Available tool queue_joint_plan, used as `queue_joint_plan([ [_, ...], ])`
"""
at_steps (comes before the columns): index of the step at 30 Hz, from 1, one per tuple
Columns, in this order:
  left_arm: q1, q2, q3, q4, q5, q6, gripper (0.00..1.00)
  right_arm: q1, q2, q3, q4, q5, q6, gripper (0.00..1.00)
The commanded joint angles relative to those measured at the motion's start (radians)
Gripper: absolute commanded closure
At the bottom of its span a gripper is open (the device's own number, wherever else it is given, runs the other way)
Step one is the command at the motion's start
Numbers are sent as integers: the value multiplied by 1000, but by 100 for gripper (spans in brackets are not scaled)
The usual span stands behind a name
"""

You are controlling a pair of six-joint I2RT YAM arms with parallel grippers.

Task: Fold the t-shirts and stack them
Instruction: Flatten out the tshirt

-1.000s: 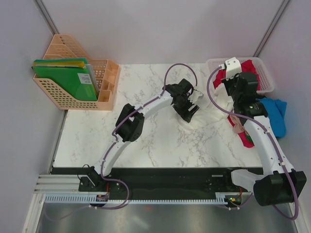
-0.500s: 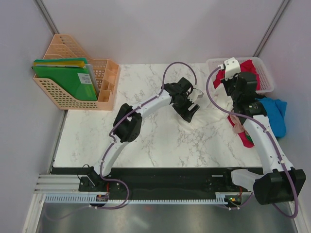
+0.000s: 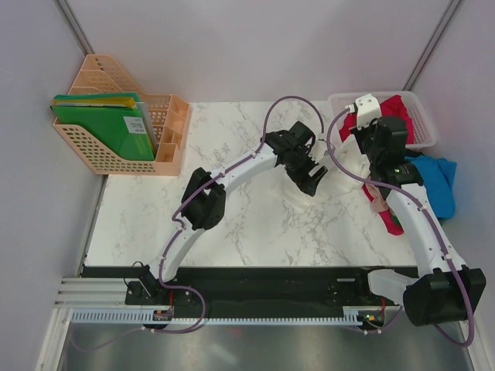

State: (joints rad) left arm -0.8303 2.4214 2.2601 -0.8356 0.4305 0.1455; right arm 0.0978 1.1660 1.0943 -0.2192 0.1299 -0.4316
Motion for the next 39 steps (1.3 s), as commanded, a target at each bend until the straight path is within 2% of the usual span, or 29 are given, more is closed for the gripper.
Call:
queue_joint_plan([
  [1, -3, 28, 52, 3, 30, -17, 13, -3, -28, -13, 50, 10, -24, 100],
  [14, -1, 76, 52, -3, -115, -21, 16, -3, -23, -53, 73, 4, -16, 100],
  [19, -3, 91, 62, -3, -95, -26, 27, -3, -20, -66, 78, 7, -25, 100],
  [23, -1, 102, 62, -5, -82, -27, 46, -3, -17, -74, 83, -1, -24, 100],
  [29, -4, 99, 58, -7, -87, -18, 58, -3, -15, -79, 86, -9, -24, 100],
  [31, -4, 94, 55, -8, -98, -15, 59, -3, -12, -80, 87, -13, -21, 100],
  [33, -6, 90, 52, -8, -104, -12, 69, -3, -12, -79, 86, -15, -22, 100],
  [34, -7, 81, 49, -8, -114, -12, 80, -3, -12, -80, 87, -16, -22, 100],
  [35, -9, 76, 43, -7, -122, -9, 94, -3, -14, -79, 87, -15, -22, 100],
  [36, -10, 71, 38, -7, -127, -9, 98, -3, -15, -80, 86, -16, -22, 100],
  [39, -16, 50, 26, -5, -133, -9, 98, -3, -17, -77, 87, -16, -24, 100],
])
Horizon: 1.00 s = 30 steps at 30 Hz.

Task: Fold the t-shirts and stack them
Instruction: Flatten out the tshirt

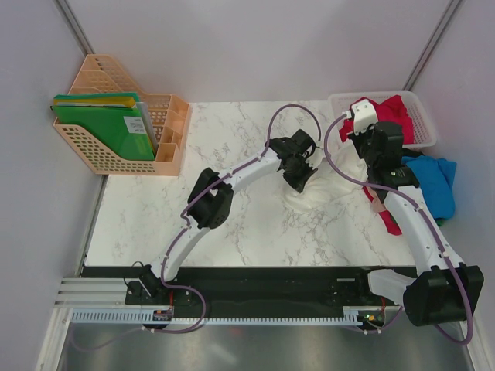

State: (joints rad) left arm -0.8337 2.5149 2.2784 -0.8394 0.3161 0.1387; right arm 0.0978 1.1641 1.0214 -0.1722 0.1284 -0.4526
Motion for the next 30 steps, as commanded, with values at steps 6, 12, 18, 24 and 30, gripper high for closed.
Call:
queue_joint_plan([
  [6, -36, -83, -11, -4, -54, 15, 98, -3, -20, -3, 39, -9, 0, 100],
  [12, -48, -212, -52, -4, -141, 67, 98, -3, -84, 51, 1, 26, -11, 100],
  [18, -44, -430, -183, 13, -311, 173, 98, -3, -175, 124, -99, 97, -40, 100],
  [24, -33, -691, -399, 88, -478, 275, 98, -3, -196, 132, -111, 135, -32, 100],
  [30, 182, -959, -565, 177, -543, 326, 98, -3, -190, 275, -171, 149, 14, 100],
])
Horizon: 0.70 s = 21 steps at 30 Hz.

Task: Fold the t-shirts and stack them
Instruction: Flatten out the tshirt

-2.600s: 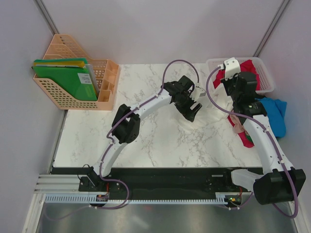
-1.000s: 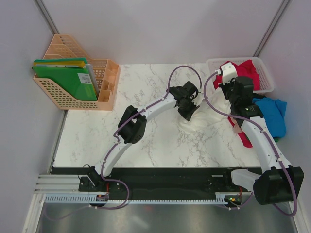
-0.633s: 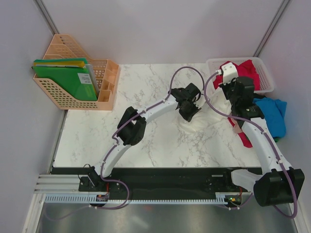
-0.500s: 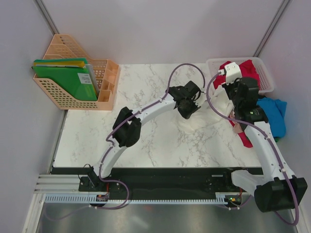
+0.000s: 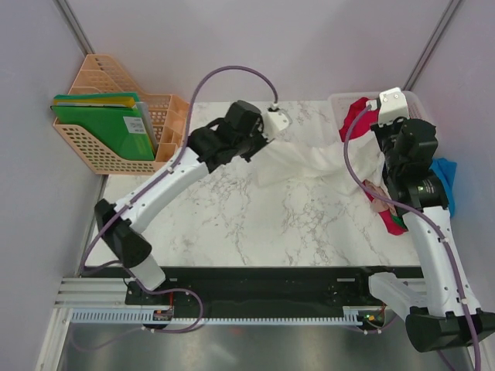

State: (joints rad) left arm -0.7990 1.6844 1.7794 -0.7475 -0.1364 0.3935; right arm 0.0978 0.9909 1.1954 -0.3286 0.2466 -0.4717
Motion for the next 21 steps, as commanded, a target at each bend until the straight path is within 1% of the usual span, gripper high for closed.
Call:
queue_joint_plan([
  [1, 196, -170, -81, 97, -82, 56, 98, -3, -20, 146, -29, 28, 38, 100],
  [2, 243, -261, -99, 127, -74, 53, 98, -3, -23, 171, -44, 26, 44, 100],
  [3, 333, -306, -145, 143, -62, 50, 98, -3, -24, 196, -82, 22, 59, 100],
  [4, 369, -349, -173, 158, -57, 54, 98, -3, -35, 240, -99, 8, 67, 100],
  [5, 394, -403, -202, 172, -63, 67, 98, -3, -40, 263, -116, -4, 79, 100],
  [6, 405, -496, -271, 204, -99, 85, 98, -3, -44, 289, -165, -18, 109, 100],
  [7, 403, -552, -296, 209, -110, 119, 98, -3, -50, 356, -194, -35, 131, 100],
  [8, 406, -595, -310, 211, -121, 122, 98, -4, -52, 390, -248, -80, 149, 100],
  [9, 434, -673, -314, 200, -112, 122, 98, -3, -54, 459, -271, -102, 186, 100],
  [11, 472, -730, -304, 192, -97, 116, 98, -3, -55, 522, -332, -173, 218, 100],
  [12, 492, -785, -284, 186, -95, 120, 98, -4, -57, 571, -345, -196, 234, 100],
  [14, 511, -828, -255, 177, -74, 122, 98, -3, -67, 619, -387, -225, 263, 100],
  [16, 530, -868, -203, 155, -55, 105, 98, -39, -93, 662, -403, -297, 265, 100],
  [18, 559, -884, -140, 131, -16, 70, 98, -73, -116, 694, -441, -373, 249, 100],
  [21, 598, -904, -66, 86, 55, 22, 98, -95, -133, 719, -455, -392, 252, 100],
])
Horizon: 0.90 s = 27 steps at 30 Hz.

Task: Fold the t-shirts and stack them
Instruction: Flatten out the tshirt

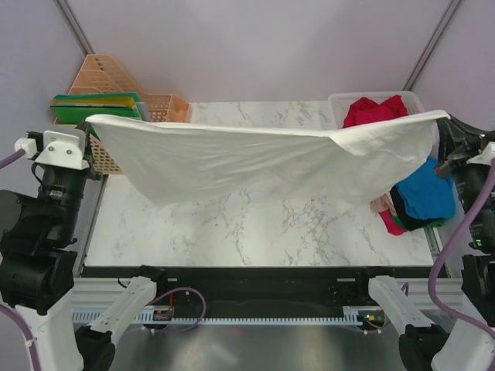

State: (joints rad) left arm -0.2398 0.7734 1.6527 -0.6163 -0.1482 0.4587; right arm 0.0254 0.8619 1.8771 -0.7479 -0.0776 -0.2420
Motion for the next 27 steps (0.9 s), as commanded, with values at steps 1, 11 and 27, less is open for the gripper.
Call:
queue_joint_plan([
  [1, 46, 6, 73, -62, 82, -69, 98, -54, -12, 43, -39, -80, 24, 100],
  [11, 73, -23, 113, -89, 110, -89, 98, -111, 25, 238, -71, -100, 40, 100],
  [27, 74, 0, -100, -22, 136, -103, 98, -111, -32, -329, 146, -163, 55, 100],
])
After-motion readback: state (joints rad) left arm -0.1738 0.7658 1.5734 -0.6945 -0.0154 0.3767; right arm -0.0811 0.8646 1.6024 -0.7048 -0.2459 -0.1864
